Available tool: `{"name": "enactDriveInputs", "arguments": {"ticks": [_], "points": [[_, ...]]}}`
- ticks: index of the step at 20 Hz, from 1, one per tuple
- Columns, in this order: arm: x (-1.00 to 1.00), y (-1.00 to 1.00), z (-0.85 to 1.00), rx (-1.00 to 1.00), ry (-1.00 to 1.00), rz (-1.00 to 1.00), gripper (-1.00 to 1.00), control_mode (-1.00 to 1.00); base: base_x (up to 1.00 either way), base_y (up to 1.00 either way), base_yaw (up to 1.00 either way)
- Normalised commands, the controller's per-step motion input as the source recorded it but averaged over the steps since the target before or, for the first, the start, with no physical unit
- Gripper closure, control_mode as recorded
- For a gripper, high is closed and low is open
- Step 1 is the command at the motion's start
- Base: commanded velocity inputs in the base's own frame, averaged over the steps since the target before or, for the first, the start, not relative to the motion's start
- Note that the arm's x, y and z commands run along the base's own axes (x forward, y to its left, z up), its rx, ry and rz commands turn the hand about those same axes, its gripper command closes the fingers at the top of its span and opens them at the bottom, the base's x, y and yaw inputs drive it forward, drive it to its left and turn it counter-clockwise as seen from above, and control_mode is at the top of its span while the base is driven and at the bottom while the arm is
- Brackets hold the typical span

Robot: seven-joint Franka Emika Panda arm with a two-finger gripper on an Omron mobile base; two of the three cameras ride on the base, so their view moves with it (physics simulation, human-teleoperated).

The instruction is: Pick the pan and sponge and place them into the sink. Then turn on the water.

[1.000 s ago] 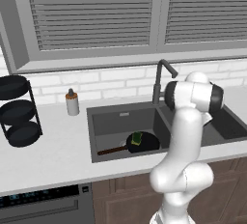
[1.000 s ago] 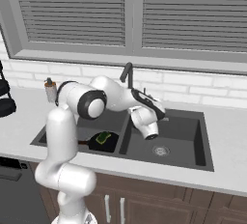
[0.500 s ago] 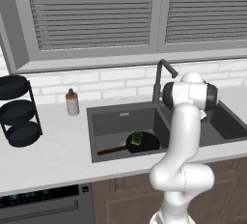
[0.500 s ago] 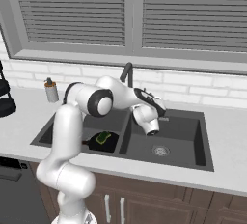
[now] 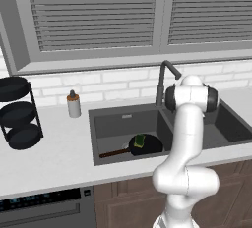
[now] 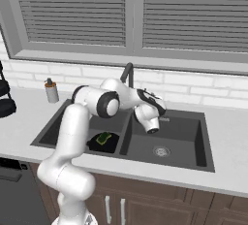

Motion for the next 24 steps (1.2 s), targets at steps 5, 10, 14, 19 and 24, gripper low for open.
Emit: {"name": "enactDriveInputs", "arguments": {"ticks": [5,10,14,19,24], "points": [[0.42,-0.1,-0.32,0.0,0.0,-0.03,-1.0,-1.0,0.0,0.0,0.0],[0.44,-0.07,-0.15,0.0,0.0,-0.03,-1.0,-1.0,0.0,0.0,0.0],[0.34,-0.11,-0.06,0.0,0.0,-0.03,1.0,-1.0,0.0,0.0,0.0],[0.37,-0.51,-0.08,0.07,-0.03,-0.01,1.0,-1.0,0.0,0.0,0.0],[0.49,-0.81,-0.09,0.18,-0.05,0.0,1.0,-1.0,0.0,0.0,0.0]]}}
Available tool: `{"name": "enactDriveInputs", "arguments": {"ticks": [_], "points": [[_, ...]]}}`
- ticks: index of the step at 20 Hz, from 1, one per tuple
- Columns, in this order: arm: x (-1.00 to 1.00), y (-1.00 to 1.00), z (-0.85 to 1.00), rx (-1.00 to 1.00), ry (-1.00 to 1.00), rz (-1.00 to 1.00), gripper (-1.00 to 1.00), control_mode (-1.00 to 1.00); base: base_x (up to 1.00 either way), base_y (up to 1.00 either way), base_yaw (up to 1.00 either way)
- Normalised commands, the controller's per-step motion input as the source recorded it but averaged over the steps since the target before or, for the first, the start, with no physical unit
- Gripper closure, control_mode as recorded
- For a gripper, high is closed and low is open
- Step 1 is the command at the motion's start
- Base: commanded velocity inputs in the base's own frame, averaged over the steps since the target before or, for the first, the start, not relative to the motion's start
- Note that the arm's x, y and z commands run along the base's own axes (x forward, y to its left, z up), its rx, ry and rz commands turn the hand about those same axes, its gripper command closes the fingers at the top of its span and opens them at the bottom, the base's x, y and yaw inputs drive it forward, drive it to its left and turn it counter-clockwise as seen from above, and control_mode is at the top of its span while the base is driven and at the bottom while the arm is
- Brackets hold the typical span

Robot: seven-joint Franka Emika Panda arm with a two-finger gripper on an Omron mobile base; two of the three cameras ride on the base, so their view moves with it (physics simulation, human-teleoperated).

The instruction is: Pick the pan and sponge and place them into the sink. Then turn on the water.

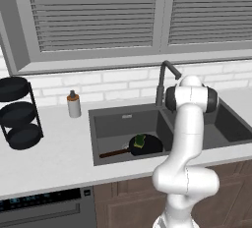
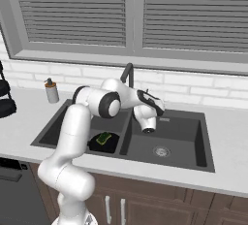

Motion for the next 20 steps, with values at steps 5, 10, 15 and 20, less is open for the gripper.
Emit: {"name": "enactDriveInputs", "arguments": {"ticks": [5,10,15,20], "points": [[0.67,-0.9,-0.18,0.19,-0.01,0.0,1.0,-1.0,0.0,0.0,0.0],[0.83,-0.94,-0.3,0.18,0.0,-0.02,1.0,-1.0,0.0,0.0,0.0],[0.78,-0.94,-0.38,0.17,0.0,-0.02,1.0,-1.0,0.0,0.0,0.0],[0.23,-1.0,-0.1,0.33,0.0,0.01,1.0,-1.0,0.0,0.0,0.0]]}}
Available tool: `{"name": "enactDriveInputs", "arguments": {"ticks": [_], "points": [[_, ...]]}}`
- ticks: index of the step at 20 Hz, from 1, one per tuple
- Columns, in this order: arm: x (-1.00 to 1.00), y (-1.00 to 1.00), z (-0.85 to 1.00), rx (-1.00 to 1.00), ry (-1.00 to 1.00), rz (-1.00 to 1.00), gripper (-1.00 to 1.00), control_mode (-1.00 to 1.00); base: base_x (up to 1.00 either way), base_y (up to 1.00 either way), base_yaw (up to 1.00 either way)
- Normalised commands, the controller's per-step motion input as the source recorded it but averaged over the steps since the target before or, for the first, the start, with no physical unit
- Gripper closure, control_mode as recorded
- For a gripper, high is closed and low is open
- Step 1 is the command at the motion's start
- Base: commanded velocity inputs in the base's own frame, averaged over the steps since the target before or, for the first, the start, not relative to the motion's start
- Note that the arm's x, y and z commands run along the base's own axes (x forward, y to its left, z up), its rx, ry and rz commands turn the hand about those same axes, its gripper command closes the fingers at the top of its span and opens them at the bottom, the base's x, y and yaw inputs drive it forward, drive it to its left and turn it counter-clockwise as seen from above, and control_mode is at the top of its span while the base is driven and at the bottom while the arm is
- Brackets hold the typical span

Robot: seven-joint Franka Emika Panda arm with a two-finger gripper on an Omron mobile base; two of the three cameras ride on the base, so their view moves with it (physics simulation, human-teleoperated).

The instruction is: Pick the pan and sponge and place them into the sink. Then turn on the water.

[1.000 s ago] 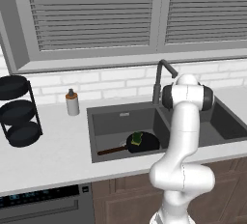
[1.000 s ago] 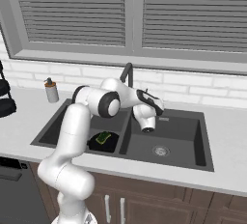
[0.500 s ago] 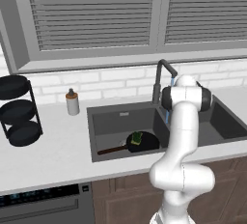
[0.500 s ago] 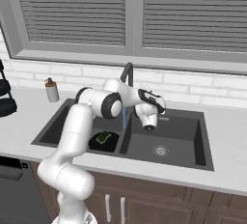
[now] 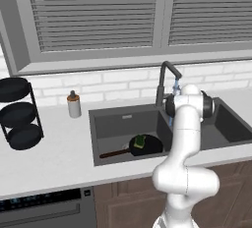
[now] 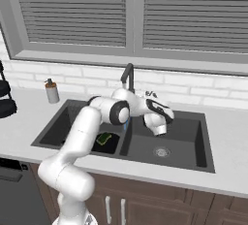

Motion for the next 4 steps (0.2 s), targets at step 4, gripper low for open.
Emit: {"name": "enactDriveInputs", "arguments": {"ticks": [4], "points": [[-0.24,-1.0,0.01,0.39,-0.01,0.09,1.0,-1.0,0.0,0.0,0.0]]}}
